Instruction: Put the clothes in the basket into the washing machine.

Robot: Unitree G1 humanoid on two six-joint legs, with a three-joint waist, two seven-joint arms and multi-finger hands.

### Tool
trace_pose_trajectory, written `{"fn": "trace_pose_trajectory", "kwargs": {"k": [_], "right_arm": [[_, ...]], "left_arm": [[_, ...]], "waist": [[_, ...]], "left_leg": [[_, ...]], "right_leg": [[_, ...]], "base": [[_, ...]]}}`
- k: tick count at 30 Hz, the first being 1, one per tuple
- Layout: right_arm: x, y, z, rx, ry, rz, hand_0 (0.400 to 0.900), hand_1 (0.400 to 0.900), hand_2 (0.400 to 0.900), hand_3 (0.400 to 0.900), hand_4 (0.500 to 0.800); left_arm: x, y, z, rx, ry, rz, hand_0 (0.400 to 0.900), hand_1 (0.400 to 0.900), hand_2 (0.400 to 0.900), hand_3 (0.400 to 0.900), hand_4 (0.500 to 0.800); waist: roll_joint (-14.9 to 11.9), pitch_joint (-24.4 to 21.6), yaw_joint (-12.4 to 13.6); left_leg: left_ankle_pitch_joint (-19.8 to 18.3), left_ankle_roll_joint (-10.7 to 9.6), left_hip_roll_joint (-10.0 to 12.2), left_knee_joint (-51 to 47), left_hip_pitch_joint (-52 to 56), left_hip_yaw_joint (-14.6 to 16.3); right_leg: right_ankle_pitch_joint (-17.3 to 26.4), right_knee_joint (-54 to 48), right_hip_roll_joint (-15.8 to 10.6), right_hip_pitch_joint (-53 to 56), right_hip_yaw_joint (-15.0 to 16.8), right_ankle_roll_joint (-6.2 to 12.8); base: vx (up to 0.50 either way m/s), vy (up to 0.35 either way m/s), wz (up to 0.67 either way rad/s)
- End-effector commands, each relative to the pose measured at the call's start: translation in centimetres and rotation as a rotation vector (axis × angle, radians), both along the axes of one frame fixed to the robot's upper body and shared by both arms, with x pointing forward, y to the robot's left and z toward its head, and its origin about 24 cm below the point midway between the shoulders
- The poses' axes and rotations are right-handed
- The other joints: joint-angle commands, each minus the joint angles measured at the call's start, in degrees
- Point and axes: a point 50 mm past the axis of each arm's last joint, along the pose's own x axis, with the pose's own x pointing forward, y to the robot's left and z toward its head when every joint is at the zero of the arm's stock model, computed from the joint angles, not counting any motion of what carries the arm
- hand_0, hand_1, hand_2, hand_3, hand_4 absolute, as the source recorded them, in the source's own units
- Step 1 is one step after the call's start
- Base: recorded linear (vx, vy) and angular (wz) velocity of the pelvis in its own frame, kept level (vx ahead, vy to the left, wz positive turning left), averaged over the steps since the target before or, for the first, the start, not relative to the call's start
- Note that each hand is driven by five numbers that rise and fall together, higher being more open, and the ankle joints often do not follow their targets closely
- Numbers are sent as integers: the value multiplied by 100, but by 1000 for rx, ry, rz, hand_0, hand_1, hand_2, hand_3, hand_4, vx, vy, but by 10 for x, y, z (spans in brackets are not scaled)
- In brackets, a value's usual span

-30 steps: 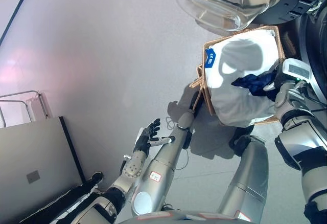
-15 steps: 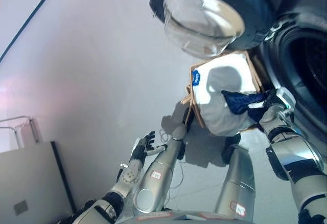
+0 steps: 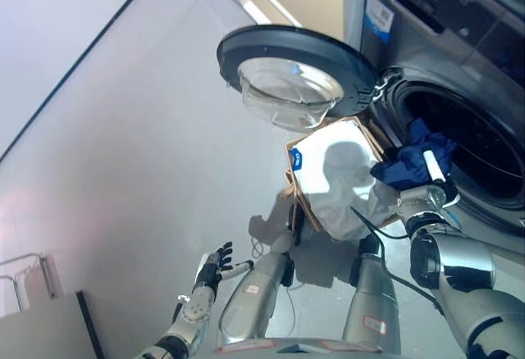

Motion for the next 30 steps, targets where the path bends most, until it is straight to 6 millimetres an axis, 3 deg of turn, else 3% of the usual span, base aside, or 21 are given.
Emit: {"fn": "trace_pose_trajectory", "kwargs": {"k": [1,2,3,4,6,7,8,9,15,24,25,26,30], "right_arm": [[15,-32,95,-159,-330,-130,400,400,400,400,500],[18,-34,113,-186,-379,-141,400,400,400,400,500],[18,-33,114,-187,-379,-141,400,400,400,400,500],[14,-44,140,-238,-433,-183,400,400,400,400,500],[14,-47,152,-278,-430,-184,400,400,400,400,500],[10,-58,163,-312,-415,-190,504,504,504,504,562],[10,-62,174,-347,-404,-161,727,727,727,727,696],[13,-61,180,-362,-417,-115,900,900,900,900,800],[17,-57,168,-354,-399,-56,900,900,900,900,800],[14,-34,67,-257,-106,90,900,900,900,900,800],[14,-34,66,-256,-104,90,900,900,900,900,800],[8,-29,41,-246,-17,136,900,900,900,900,800],[-17,-16,-18,-210,153,216,900,900,900,900,800]], "left_arm": [[-15,28,-7,57,50,84,900,900,900,900,800],[-15,30,-7,60,48,86,900,900,900,900,800],[-15,30,-7,59,47,86,900,900,900,900,800],[-18,32,-7,60,52,84,900,900,900,900,800],[-19,33,-8,63,54,80,900,900,900,900,800],[-17,34,-7,69,52,72,900,900,900,900,800],[-18,38,-7,73,53,79,900,900,900,900,800],[-15,40,-6,72,48,84,900,900,900,900,800],[-20,40,-8,49,65,101,900,900,900,900,800],[-28,38,-12,32,115,108,900,900,900,900,800],[-29,38,-13,34,117,108,900,900,900,900,800],[-29,35,-13,24,122,97,900,900,900,900,800],[-31,32,-15,34,140,78,900,900,900,900,800]], "waist": [[-67,-303,32],[-50,-353,52],[-44,-348,51],[-34,-432,71],[-11,-464,91],[-14,-504,102],[-41,-568,119],[-57,-591,114],[-92,-669,97],[-403,-807,26],[-409,-814,29],[-463,-853,43],[-634,-939,23]], "left_leg": [[-773,150,-474,147,186,48],[-758,146,-464,109,205,46],[-754,146,-462,100,208,47],[-738,136,-468,43,278,27],[-686,130,-455,4,294,18],[-677,119,-455,-21,331,4],[-698,99,-447,-71,412,-2],[-680,87,-429,-119,440,6],[-590,51,-348,-234,520,38],[-530,-13,-179,-456,789,51],[-530,-14,-178,-463,801,52],[-540,-21,-153,-467,839,78],[-581,-25,-96,-477,1024,96]], "right_leg": [[1045,-2077,92,1038,-83,44],[1058,-2103,95,1048,-85,49],[1062,-2108,97,1048,-85,49],[1039,-2102,93,1082,-85,48],[1079,-2119,99,1086,-100,40],[1080,-2127,104,1113,-95,38],[1047,-2160,98,1165,-89,48],[1074,-2197,116,1175,-74,46],[1201,-2396,178,1259,-65,29],[1434,-2946,292,1630,-70,41],[1447,-2974,294,1651,-71,41],[1486,-3075,297,1727,-100,51],[1532,-3216,328,1949,-109,60]], "base": [[0,0,0],[0,0,0],[34,-11,4],[2,-5,3],[11,-15,4],[78,-33,4],[74,-37,-1],[69,-43,-6],[22,-41,-7],[30,-68,-6],[22,-59,-5],[20,-56,-6],[21,-36,-4]]}}
